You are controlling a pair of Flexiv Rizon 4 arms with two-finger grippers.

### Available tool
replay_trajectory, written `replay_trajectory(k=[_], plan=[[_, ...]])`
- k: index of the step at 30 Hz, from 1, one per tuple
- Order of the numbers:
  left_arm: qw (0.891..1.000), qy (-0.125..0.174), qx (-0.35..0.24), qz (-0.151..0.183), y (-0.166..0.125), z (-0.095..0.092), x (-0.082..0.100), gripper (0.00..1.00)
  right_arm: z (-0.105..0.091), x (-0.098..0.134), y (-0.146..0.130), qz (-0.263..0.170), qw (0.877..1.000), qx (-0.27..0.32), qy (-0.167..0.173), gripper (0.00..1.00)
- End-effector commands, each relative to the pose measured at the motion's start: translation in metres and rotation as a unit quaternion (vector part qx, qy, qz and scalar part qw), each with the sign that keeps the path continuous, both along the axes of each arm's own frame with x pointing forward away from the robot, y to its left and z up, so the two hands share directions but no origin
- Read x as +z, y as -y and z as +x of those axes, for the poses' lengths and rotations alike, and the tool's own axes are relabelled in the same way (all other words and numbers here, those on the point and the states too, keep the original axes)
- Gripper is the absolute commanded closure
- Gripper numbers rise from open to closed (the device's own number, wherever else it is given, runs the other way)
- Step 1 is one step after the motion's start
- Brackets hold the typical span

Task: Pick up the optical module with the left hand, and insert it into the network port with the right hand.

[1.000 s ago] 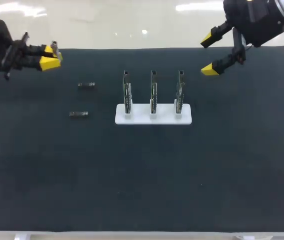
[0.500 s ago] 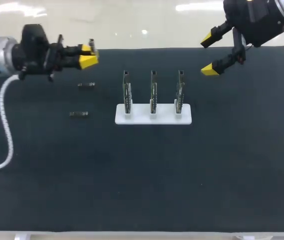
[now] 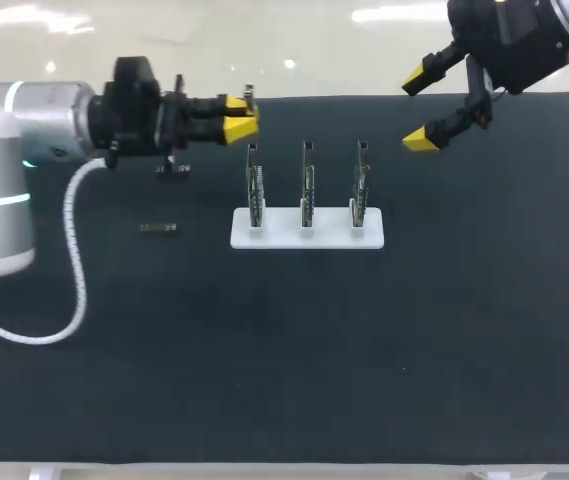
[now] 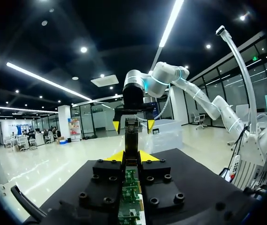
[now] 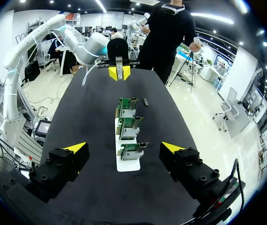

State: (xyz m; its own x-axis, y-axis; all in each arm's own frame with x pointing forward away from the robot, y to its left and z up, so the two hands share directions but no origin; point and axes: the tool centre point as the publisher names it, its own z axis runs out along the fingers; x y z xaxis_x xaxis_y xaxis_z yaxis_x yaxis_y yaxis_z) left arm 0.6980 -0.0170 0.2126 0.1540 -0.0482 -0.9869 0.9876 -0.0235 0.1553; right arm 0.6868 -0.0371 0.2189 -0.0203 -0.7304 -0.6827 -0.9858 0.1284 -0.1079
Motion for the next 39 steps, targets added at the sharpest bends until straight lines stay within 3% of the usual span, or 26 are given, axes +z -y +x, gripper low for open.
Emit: replay_trajectory(k=[1, 39], plan=[[1.0, -0.002, 0.007, -0.003, 0.0183, 0.0017, -0.0025, 1.0, 0.0009, -0.0005, -0.0003, 0.001, 1.0, 0.001, 0.0, 0.0], [1.0, -0.009, -0.007, 0.001, 0.0278, -0.0004, -0.0037, 1.0, 0.002, 0.0007, -0.0026, 0.006, 1.0, 0.006, -0.009, 0.0]])
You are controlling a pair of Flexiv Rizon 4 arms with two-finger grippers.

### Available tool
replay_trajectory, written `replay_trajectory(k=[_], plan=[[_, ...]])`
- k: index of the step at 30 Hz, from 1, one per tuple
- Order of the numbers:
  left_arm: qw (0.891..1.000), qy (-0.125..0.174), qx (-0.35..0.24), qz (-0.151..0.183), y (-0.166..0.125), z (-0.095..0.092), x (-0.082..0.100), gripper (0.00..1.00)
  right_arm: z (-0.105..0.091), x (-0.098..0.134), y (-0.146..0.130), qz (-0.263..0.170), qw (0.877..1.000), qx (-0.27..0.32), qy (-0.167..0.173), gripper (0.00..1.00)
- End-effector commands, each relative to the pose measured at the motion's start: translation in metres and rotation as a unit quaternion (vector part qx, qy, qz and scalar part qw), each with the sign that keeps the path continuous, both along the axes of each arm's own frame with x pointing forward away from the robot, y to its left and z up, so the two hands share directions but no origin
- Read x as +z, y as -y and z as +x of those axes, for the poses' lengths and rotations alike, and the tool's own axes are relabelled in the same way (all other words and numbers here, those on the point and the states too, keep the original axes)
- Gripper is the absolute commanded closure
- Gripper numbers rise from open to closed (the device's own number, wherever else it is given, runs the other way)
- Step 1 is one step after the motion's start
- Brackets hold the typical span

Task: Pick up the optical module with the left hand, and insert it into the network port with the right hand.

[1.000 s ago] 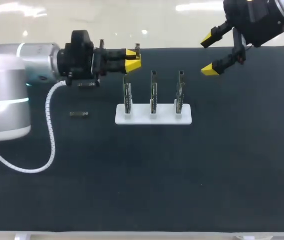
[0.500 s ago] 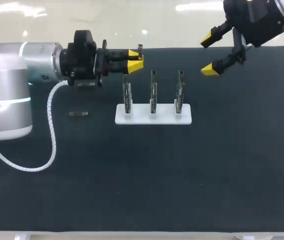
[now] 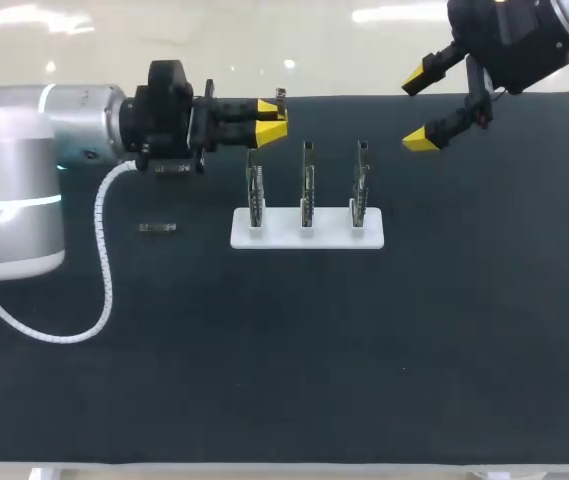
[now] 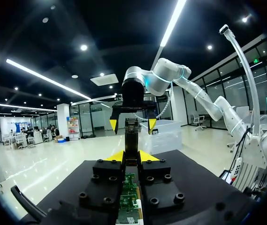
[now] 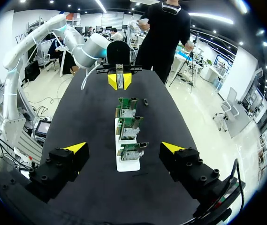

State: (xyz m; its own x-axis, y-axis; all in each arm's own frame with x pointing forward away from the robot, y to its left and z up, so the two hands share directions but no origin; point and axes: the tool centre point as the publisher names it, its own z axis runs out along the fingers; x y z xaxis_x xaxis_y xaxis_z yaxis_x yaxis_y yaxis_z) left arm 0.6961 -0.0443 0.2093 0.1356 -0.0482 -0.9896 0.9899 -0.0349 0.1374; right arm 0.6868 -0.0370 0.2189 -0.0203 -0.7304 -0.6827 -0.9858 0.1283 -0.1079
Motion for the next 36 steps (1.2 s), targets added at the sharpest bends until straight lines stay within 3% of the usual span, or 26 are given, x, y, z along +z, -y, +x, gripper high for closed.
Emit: replay_trajectory(k=[1, 6, 18, 25, 36], plan=[[1.0, 0.0, -0.001, 0.001, 0.001, 0.001, 0.0, 1.0, 0.003, 0.003, -0.006, 0.004, 1.0, 0.016, -0.018, 0.0], [1.0, 0.0, -0.001, 0.001, 0.001, 0.001, 0.0, 1.0, 0.009, 0.015, -0.027, 0.004, 0.998, 0.02, -0.067, 0.0], [1.0, 0.0, -0.001, 0.001, 0.001, 0.001, 0.0, 1.0, 0.006, 0.04, -0.081, -0.015, 0.999, -0.007, -0.038, 0.0], [1.0, 0.0, -0.001, 0.001, 0.001, 0.001, 0.0, 1.0, -0.001, 0.048, -0.106, -0.007, 0.997, -0.037, -0.061, 0.0], [1.0, 0.0, -0.001, 0.001, 0.001, 0.001, 0.0, 1.0, -0.008, 0.046, -0.132, 0.0, 0.998, -0.046, -0.05, 0.0]])
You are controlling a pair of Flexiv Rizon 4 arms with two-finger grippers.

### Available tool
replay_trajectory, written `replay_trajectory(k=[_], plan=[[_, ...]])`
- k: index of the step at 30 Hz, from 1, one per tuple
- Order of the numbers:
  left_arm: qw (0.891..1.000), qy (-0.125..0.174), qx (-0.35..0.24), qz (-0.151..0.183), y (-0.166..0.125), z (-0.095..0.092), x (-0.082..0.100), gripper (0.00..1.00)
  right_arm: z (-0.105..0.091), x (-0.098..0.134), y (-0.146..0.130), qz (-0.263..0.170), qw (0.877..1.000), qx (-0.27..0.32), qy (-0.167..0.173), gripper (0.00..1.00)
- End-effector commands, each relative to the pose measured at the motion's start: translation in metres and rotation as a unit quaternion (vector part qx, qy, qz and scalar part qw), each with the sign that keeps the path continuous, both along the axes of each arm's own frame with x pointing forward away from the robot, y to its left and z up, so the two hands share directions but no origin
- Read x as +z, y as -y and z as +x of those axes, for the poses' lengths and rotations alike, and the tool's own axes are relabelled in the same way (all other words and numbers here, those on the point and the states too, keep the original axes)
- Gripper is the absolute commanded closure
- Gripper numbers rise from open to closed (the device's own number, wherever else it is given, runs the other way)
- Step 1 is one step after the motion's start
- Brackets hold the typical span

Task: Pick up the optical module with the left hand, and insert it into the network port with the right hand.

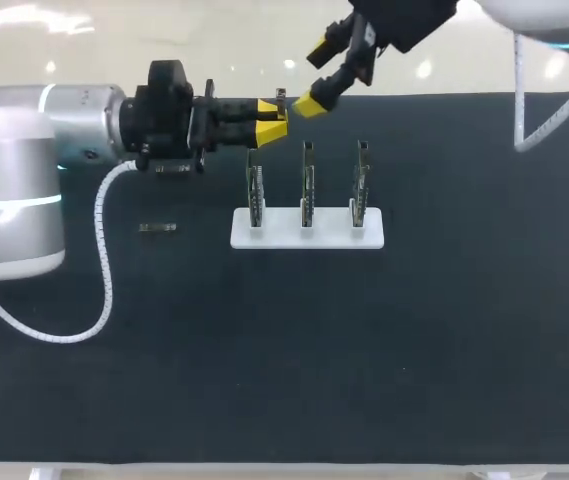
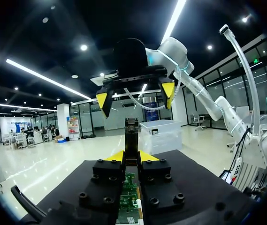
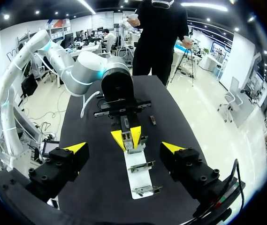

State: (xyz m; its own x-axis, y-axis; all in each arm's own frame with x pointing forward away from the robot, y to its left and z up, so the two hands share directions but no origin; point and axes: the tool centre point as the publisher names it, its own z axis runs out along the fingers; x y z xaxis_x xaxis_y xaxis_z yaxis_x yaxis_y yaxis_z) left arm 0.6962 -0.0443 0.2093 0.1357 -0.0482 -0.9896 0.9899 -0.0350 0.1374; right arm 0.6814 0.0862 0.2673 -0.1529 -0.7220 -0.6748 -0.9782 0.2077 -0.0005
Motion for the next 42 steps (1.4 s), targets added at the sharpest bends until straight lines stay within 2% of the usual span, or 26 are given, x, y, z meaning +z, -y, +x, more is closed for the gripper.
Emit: replay_trajectory(k=[1, 8, 18, 30, 33, 35, 39, 40, 42], plan=[[1.0, 0.0, -0.001, 0.001, 0.0, 0.001, 0.0, 1.0, -0.002, -0.003, -0.011, -0.001, 1.0, -0.006, 0.006, 0.0], [1.0, 0.0, -0.001, 0.001, 0.0, 0.001, 0.0, 1.0, -0.004, -0.004, -0.023, -0.003, 1.0, -0.008, 0.029, 0.0], [1.0, 0.0, -0.001, 0.001, 0.0, 0.001, 0.0, 1.0, 0.004, -0.009, -0.03, -0.001, 0.999, -0.007, 0.043, 0.0], [1.0, 0.0, -0.001, 0.001, 0.0, 0.001, 0.0, 1.0, 0.015, -0.015, -0.031, 0.005, 0.999, 0.006, 0.051, 0.13], [1.0, 0.0, -0.001, 0.001, 0.0, 0.001, 0.0, 1.0, 0.016, -0.016, -0.031, 0.005, 0.999, 0.009, 0.051, 0.19], [1.0, 0.0, -0.001, 0.001, 0.0, 0.001, 0.0, 1.0, 0.016, -0.017, -0.03, 0.006, 0.999, 0.009, 0.051, 0.3], [1.0, 0.0, -0.001, 0.001, 0.0, 0.001, 0.0, 1.0, 0.017, -0.019, -0.03, 0.007, 0.999, 0.011, 0.053, 0.44], [1.0, 0.0, -0.001, 0.001, 0.0, 0.001, 0.0, 1.0, 0.017, -0.019, -0.03, 0.007, 0.998, 0.011, 0.053, 0.55], [1.0, 0.0, -0.001, 0.001, 0.0, 0.001, 0.0, 1.0, 0.017, -0.019, -0.03, 0.008, 0.998, 0.011, 0.054, 0.62]])
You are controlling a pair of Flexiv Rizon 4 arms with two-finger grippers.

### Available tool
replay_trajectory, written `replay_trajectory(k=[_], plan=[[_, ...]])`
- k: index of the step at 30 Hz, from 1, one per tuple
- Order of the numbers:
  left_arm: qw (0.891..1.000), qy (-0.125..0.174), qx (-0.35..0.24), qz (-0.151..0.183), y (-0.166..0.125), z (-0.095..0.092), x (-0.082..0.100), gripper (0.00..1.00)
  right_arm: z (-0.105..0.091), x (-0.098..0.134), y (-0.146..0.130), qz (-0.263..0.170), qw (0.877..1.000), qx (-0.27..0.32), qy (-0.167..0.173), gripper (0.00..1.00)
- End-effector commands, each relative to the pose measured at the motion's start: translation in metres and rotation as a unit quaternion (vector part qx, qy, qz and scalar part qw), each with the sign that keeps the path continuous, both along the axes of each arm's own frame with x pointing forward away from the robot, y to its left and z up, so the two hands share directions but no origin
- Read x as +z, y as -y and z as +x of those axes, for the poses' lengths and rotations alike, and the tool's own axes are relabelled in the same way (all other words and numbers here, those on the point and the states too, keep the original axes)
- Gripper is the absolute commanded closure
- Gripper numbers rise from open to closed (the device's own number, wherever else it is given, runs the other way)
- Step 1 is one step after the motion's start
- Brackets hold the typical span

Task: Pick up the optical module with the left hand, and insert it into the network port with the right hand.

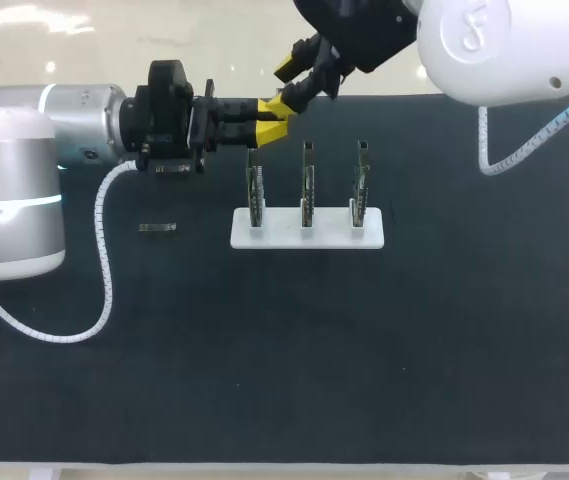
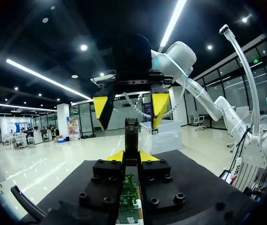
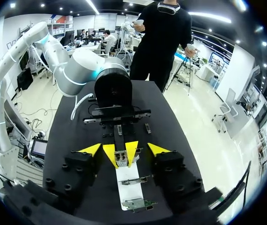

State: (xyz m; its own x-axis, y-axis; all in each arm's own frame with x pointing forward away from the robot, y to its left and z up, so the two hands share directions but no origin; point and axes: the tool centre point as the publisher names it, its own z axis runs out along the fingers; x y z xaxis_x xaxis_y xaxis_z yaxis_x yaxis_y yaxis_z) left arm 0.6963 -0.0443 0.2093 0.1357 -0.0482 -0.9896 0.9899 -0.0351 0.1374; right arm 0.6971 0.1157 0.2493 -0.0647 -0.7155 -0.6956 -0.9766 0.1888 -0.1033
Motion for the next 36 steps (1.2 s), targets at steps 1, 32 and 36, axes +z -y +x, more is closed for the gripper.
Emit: replay_trajectory(k=[1, 32, 36], plan=[[1.0, 0.0, -0.001, 0.001, 0.0, 0.001, 0.0, 1.0, 0.001, -0.002, -0.001, 0.001, 1.0, 0.001, 0.001, 0.67], [1.0, -0.023, 0.003, 0.016, -0.004, 0.002, 0.001, 0.0, -0.002, -0.005, -0.004, 0.001, 1.0, 0.003, 0.005, 1.0], [0.999, -0.036, -0.003, 0.041, -0.015, -0.001, 0.004, 0.0, -0.001, -0.005, -0.005, 0.002, 1.0, 0.004, 0.005, 1.0]])
